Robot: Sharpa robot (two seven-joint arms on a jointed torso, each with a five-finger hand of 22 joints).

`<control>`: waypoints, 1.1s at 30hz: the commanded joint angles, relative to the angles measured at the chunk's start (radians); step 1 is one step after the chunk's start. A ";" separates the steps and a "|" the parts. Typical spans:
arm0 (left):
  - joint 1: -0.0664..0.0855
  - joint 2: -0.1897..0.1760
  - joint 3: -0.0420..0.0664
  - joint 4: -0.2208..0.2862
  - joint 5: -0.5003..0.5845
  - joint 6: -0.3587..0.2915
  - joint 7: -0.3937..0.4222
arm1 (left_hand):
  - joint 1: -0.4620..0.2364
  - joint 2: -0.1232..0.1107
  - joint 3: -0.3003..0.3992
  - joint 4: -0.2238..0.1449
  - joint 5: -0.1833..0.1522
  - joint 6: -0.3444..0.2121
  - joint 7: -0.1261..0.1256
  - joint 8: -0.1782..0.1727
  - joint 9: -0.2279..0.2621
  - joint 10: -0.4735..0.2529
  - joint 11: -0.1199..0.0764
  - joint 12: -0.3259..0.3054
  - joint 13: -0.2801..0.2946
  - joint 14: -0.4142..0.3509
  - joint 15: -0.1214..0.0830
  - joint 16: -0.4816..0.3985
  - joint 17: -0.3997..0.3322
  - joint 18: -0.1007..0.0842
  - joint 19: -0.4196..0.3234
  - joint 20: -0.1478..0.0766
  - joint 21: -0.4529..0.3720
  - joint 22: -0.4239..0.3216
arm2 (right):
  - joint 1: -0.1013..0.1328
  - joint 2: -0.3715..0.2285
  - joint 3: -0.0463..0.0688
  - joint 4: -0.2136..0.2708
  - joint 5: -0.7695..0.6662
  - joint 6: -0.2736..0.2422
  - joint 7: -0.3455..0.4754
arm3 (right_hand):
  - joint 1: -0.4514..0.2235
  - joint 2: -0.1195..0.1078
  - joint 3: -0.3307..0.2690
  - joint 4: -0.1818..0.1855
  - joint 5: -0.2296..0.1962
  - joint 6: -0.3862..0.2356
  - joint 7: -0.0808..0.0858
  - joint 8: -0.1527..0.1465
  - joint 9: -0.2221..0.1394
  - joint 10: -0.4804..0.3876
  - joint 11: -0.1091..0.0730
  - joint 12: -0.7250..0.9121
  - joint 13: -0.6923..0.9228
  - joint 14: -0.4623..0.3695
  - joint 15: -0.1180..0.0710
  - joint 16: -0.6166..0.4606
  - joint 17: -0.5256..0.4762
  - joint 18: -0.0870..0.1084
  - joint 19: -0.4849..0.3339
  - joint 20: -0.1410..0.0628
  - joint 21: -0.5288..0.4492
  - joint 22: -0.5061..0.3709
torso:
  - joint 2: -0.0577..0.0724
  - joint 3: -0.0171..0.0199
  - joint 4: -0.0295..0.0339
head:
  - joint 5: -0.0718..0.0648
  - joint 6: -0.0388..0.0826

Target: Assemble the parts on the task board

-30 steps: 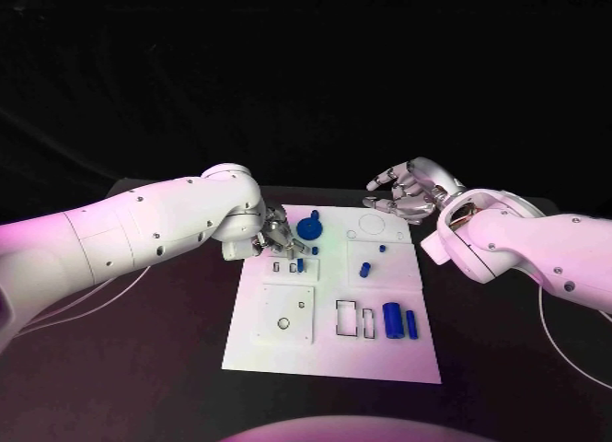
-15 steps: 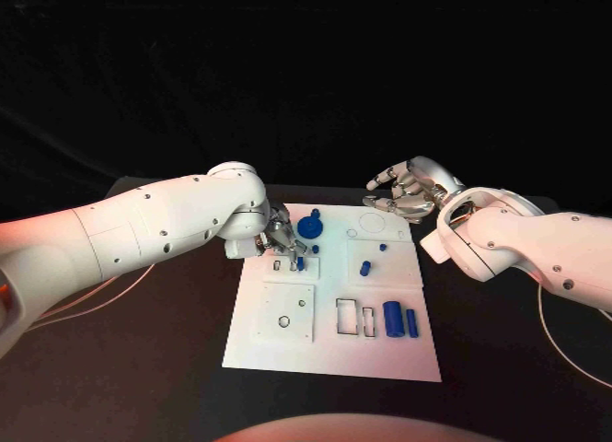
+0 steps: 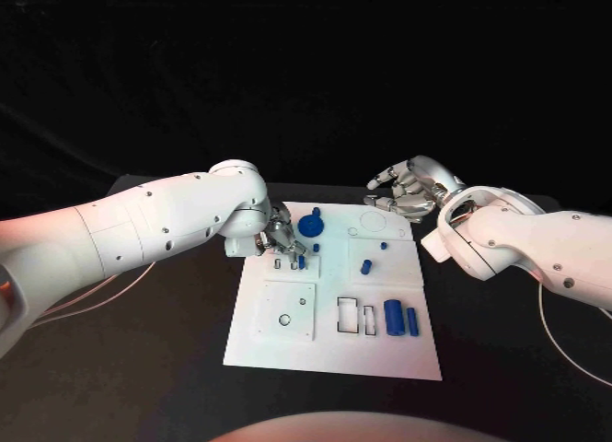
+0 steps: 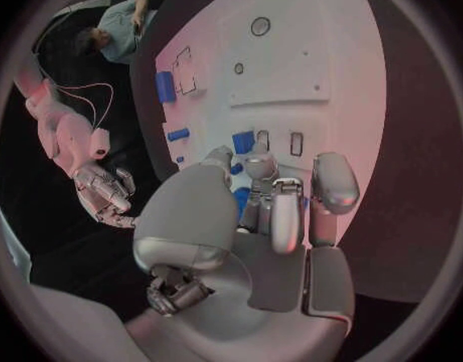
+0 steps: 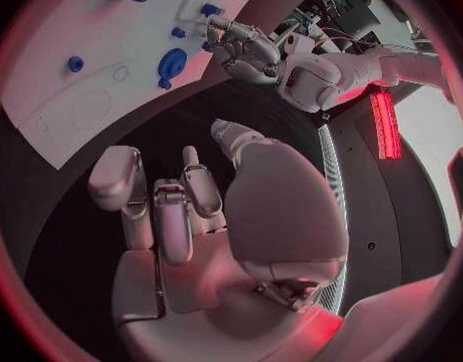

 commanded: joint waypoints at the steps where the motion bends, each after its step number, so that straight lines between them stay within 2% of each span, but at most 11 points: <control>1: 0.001 0.003 0.000 -0.002 0.013 0.034 -0.004 | 0.015 0.003 0.008 0.001 0.008 0.009 -0.005 -0.003 0.002 -0.007 -0.001 -0.002 0.001 0.106 0.006 0.004 0.263 -0.016 0.005 0.003 0.007 0.003 | -0.001 0.001 0.000 0.000 -0.007 0.016 -0.005 | 0.000 -0.001 0.005 0.001 0.003 -0.005 0.000 0.007 0.001 -0.006 -0.002 -0.004 0.000 0.096 0.003 -0.005 0.234 0.012 -0.005 -0.002 -0.002 0.001 | 0.001 0.0003 -0.0009 | 0.000 -0.001; 16: 0.000 0.013 0.000 -0.010 0.023 0.044 0.002 | 0.022 0.004 0.012 0.001 0.010 0.014 -0.006 -0.001 0.004 -0.005 -0.002 0.001 0.004 0.106 0.005 0.004 0.263 -0.017 0.006 0.003 0.009 0.008 | -0.002 0.006 0.000 -0.003 -0.007 0.016 -0.005 | -0.001 0.000 0.006 0.002 0.004 -0.005 0.000 0.008 0.001 -0.005 -0.002 -0.004 0.000 0.097 0.002 -0.005 0.234 0.012 -0.005 -0.002 -0.002 0.001 | 0.002 -0.0009 -0.0007 | -0.002 -0.007; 31: -0.001 0.013 0.000 -0.008 0.026 0.039 0.004 | 0.037 0.009 0.024 0.001 0.012 0.017 -0.009 -0.001 0.007 -0.004 -0.004 0.003 0.005 0.106 0.004 0.004 0.263 -0.017 0.005 0.002 0.010 0.011 | -0.004 0.011 -0.001 -0.008 -0.008 0.022 -0.008 | -0.001 0.001 0.008 0.004 0.003 -0.004 0.000 0.010 0.002 -0.005 -0.002 -0.003 0.001 0.096 0.002 -0.005 0.233 0.012 -0.005 -0.002 -0.003 0.001 | 0.001 0.0011 0.0010 | -0.002 -0.012; 32: -0.001 0.013 0.000 -0.008 0.026 0.039 0.005 | 0.043 0.011 0.029 0.000 0.010 0.017 -0.009 -0.002 0.008 -0.004 -0.005 0.004 0.005 0.106 0.003 0.004 0.263 -0.017 0.006 0.001 0.011 0.013 | -0.004 0.011 -0.001 -0.008 -0.008 0.022 -0.009 | -0.001 0.001 0.008 0.004 0.003 -0.004 0.000 0.010 0.002 -0.005 -0.002 -0.003 0.001 0.096 0.002 -0.005 0.233 0.012 -0.005 -0.002 -0.003 0.001 | 0.001 0.0012 0.0008 | -0.002 -0.012; 33: -0.001 0.013 0.000 -0.007 0.026 0.039 0.005 | 0.061 0.016 0.046 0.001 -0.013 0.016 -0.011 -0.003 0.010 -0.005 -0.006 0.002 0.004 0.106 0.002 0.004 0.263 -0.017 0.005 0.000 0.012 0.016 | -0.004 0.012 -0.001 -0.009 -0.009 0.023 -0.010 | -0.001 0.001 0.008 0.004 0.003 -0.004 0.000 0.010 0.002 -0.005 -0.002 -0.003 0.001 0.096 0.002 -0.005 0.233 0.012 -0.005 -0.002 -0.003 0.001 | 0.001 0.0009 0.0007 | -0.003 -0.014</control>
